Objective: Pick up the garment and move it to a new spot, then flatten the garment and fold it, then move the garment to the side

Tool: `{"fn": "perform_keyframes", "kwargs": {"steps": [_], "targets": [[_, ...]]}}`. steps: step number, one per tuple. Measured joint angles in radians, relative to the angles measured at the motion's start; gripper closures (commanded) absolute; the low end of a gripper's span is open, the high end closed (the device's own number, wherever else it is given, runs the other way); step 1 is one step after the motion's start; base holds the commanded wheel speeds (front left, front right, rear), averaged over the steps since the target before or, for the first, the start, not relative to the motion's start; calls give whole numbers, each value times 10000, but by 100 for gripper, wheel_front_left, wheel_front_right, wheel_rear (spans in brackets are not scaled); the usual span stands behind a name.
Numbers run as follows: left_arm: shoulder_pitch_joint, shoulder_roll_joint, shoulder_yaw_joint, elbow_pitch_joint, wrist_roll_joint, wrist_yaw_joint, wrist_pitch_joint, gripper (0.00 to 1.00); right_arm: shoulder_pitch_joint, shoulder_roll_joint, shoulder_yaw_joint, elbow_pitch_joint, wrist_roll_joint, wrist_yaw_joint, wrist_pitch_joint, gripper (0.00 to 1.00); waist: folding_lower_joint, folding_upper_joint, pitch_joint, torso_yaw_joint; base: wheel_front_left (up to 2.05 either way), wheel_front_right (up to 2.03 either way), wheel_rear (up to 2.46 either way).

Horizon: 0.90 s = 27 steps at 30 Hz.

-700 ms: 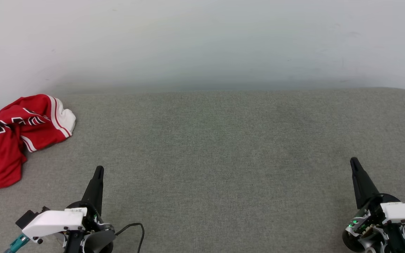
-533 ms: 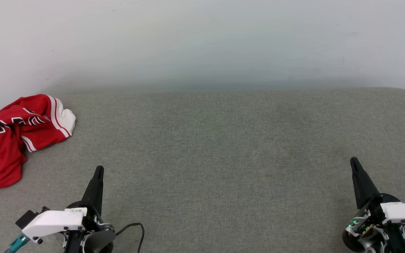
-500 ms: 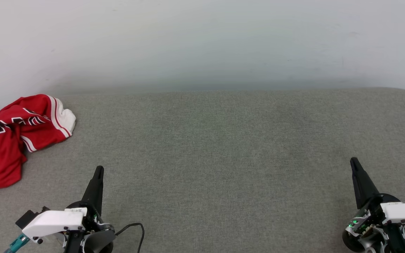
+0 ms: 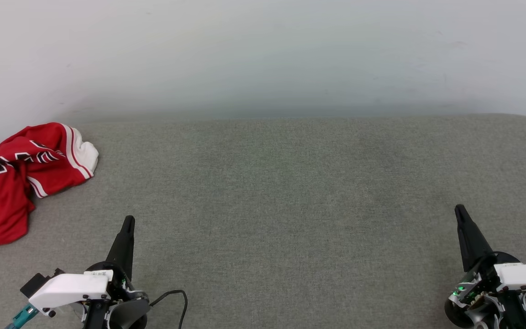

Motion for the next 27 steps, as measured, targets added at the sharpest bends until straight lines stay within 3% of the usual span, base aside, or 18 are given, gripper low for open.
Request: {"fn": "perform_keyframes", "kwargs": {"steps": [6,7,8,9,20,27], "targets": [[43,-6,-15,84,0,4,-6,100,56,2,8,73,2,0,-2,100,0,0,0,0,0,0,0],[121,-17,-29,173,0,12,-12,0,133,6,12,165,2,-2,-2,0,0,0,1,0,0,0,0],[223,-33,-46,259,0,13,-15,100,235,8,17,249,2,-2,-2,100,0,0,0,0,0,0,0],[314,-40,-58,339,0,13,-19,0,327,10,19,330,2,-2,-2,0,0,0,1,0,0,0,0],[593,-50,-113,117,286,13,-535,0,526,19,364,144,-242,-2,-520,0,0,0,19,-20,0,0,0],[640,-48,48,-79,1070,13,-832,0,645,25,460,-56,-932,-2,-819,0,0,0,17,-34,0,0,0]]}}
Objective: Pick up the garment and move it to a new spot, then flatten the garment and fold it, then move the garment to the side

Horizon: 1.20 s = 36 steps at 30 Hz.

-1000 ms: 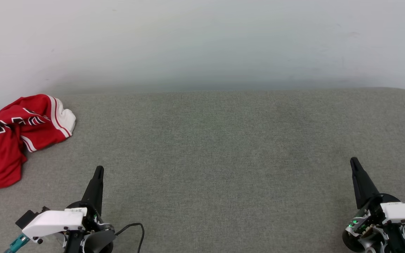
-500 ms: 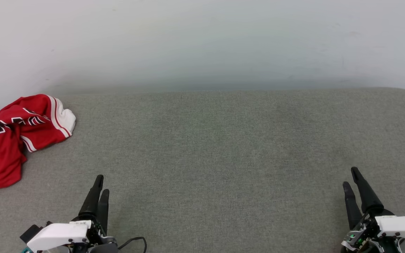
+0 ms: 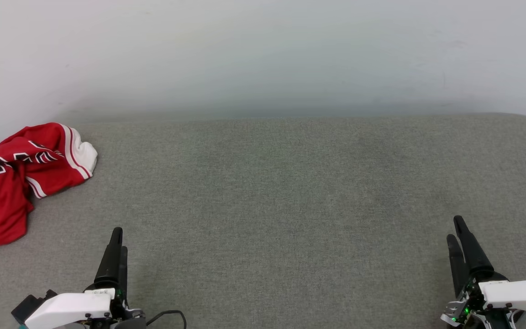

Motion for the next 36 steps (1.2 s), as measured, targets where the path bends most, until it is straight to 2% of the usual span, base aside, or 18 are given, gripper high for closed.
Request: {"fn": "perform_keyframes", "kwargs": {"steps": [9,12,18,21,26,31,34,36], "targets": [[159,0,291,-387,1099,0,-380,0,35,2,-313,-128,-2217,0,-387,0,0,0,-8,-13,0,0,0],[169,2,523,-483,1651,0,-512,0,33,0,-280,-173,-2470,0,-510,0,1,0,-9,-14,0,0,0],[173,6,673,-892,2844,0,-723,0,28,4,-180,-798,-4596,0,-732,0,0,0,19,-13,0,0,0],[214,2,525,-1085,3411,4,-825,0,39,13,-186,-951,-5296,0,-848,0,0,0,29,-4,0,0,0],[259,4,380,-1636,4717,286,-980,0,81,12,-161,-1360,-6782,0,-1003,0,0,0,63,-4,0,0,0],[364,2,-188,-2180,6299,612,-1143,0,171,12,-42,-1634,-8084,0,-1168,0,0,0,92,-24,0,0,0],[374,8,-439,-2437,6968,918,-1229,0,199,12,50,-1768,-8746,0,-1250,0,0,0,102,-36,0,0,0],[400,8,-579,-2683,7308,957,-1308,0,199,12,115,-1881,-9164,0,-1310,0,0,0,107,-44,0,0,0]]}}
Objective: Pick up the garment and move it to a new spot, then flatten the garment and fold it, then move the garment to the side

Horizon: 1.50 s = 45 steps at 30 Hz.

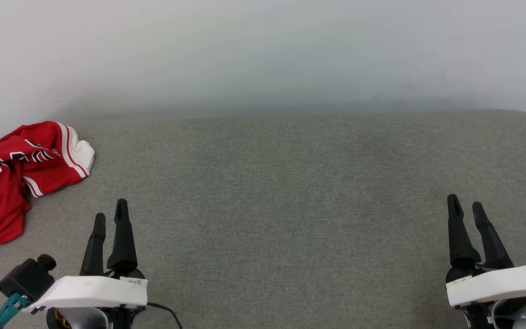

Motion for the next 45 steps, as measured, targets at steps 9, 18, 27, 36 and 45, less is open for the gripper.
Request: {"fn": "perform_keyframes", "kwargs": {"steps": [9,18,27,36,45], "targets": [[214,4,-525,-382,1678,56,-261,0,67,0,245,-278,-1463,0,-263,0,0,0,5,-39,0,0,0],[369,159,-1223,-700,3218,211,-491,0,211,-2,320,-405,-2721,0,-518,0,0,0,2,-69,0,0,0],[430,558,-1956,-627,4130,861,-711,0,245,-2,410,-339,-3831,0,-736,0,1,0,12,-78,0,0,0],[440,861,-2556,-591,4867,1204,-901,0,305,-4,493,-359,-4842,0,-945,0,0,0,31,-41,0,0,0],[677,332,-1843,-537,4512,428,-1103,0,365,-4,470,-562,-5250,2,-1129,0,0,0,40,-17,0,0,0]]}}
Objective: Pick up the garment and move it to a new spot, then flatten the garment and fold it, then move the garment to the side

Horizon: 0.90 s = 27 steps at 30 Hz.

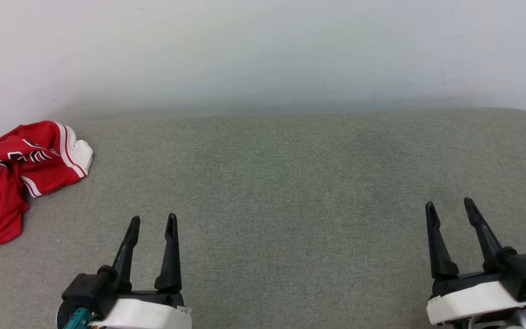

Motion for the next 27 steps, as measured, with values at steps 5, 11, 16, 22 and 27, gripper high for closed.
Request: {"fn": "perform_keyframes", "kwargs": {"steps": [5,11,16,22,27], "targets": [[179,-251,598,334,40,-779,-102,0,80,-2,-81,88,157,0,-92,0,0,0,-19,-11,0,0,0],[292,-290,685,874,274,-1166,-217,0,187,-2,-165,232,125,0,-207,0,0,0,-19,-40,0,0,0],[291,-295,625,1016,681,-1241,-307,0,187,-2,-203,301,-10,0,-309,0,0,0,-13,-73,0,0,0],[293,-297,522,1160,840,-1264,-403,0,238,-2,-117,368,-629,0,-412,0,0,0,-27,-85,0,0,0],[292,-297,428,1206,1181,-1313,-520,0,243,-4,-128,353,-882,0,-522,0,0,0,-16,1,0,0,0]]}}
